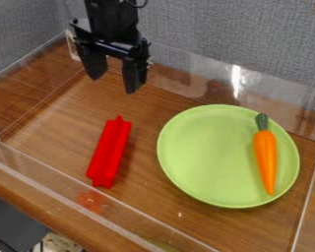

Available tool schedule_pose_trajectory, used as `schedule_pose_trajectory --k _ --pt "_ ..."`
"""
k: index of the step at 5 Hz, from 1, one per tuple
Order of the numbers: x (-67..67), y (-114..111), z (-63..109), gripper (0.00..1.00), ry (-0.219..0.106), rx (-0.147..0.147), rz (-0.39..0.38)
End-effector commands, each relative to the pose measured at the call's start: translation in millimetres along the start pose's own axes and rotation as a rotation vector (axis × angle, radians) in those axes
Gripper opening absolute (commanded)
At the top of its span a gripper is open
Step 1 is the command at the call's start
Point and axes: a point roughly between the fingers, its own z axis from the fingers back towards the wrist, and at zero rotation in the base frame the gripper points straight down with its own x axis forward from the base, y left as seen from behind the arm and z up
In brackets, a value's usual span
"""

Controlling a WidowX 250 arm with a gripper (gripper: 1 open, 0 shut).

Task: Move the red object from the green plate to the table

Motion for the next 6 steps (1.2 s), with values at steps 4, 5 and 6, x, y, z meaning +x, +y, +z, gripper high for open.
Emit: schedule_pose_trajectory --k 4,5,6 --pt "-21.6 6 -63.3 1.00 0.039 0.007 0.193" --pt "-26.6 11 -74.4 1.00 0.068 0.012 0.184" --pt "-30.2 17 -81.8 0.00 0.090 0.019 0.174"
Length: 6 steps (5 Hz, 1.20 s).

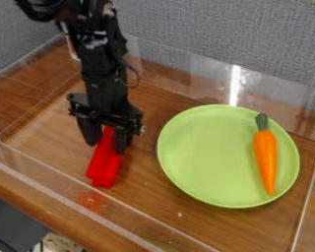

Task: Move the red object from the green plate to the table

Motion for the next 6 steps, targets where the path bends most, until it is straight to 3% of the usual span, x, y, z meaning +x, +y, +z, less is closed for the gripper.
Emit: schedule_pose_trajectory --k 1,2,3,4,5,6 --pt "3.2 -1 8.2 0.00 -0.007 0.014 -0.018" --pt "4.6 -6 11.2 1.00 0.004 0.025 -0.045" --pt "-1.3 -13 20.2 1.00 0.007 0.028 0.024" --pt "-4.8 -13 21.1 0.00 0.011 0.025 0.091" --pt "-8.9 -16 24.4 0.00 0.019 0.021 0.152" --pt "-6.2 -14 16.8 1.00 0.030 0.023 0.072"
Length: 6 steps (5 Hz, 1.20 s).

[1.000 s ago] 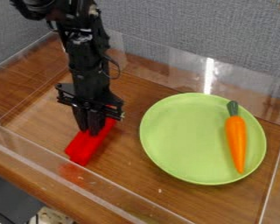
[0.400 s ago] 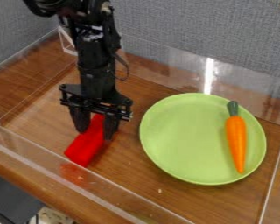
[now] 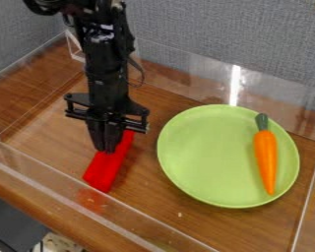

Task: Move the red object from the green plate to the table

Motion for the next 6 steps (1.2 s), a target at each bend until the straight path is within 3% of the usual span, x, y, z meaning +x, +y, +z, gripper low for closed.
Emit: schedule_pose_trajectory --k 1,2,4,6 --pt "7.5 1 -1.5 1.00 -0.020 0.004 -0.086" --pt "13.2 9 -16.2 0.00 -0.020 0.002 -0.110" --pt "17.1 22 -31.8 0.00 -0.014 0.005 -0.120" --pt "-4.8 3 -7.6 0.00 0.010 0.017 -0.091"
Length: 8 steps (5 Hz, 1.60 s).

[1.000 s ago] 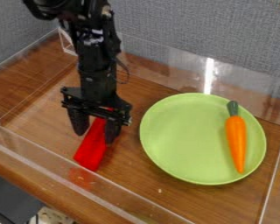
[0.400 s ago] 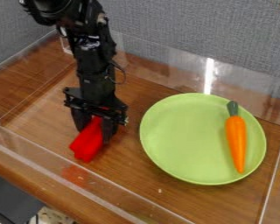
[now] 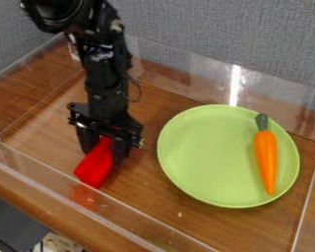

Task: Move the red object from the green plate to the table

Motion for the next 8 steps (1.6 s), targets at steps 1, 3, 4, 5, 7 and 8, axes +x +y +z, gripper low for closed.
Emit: schedule_pose_trajectory --k 1,3,4,5,7,8 --pt "-4.1 -9 18.8 0.00 -0.034 0.007 -0.040" --pt "-5.1 -17 32.7 1.00 -0.034 -0.001 -0.057" --pt "-6.2 -17 45.1 1.00 -0.060 -0.005 -0.076" --pt "-6.8 -16 60.2 1.00 -0.085 -0.018 -0.089" --pt "-13.8 -21 91.5 1.00 -0.166 -0.062 -0.149" --pt "-13.8 -25 87.0 1.00 -0.182 -0.076 -0.192"
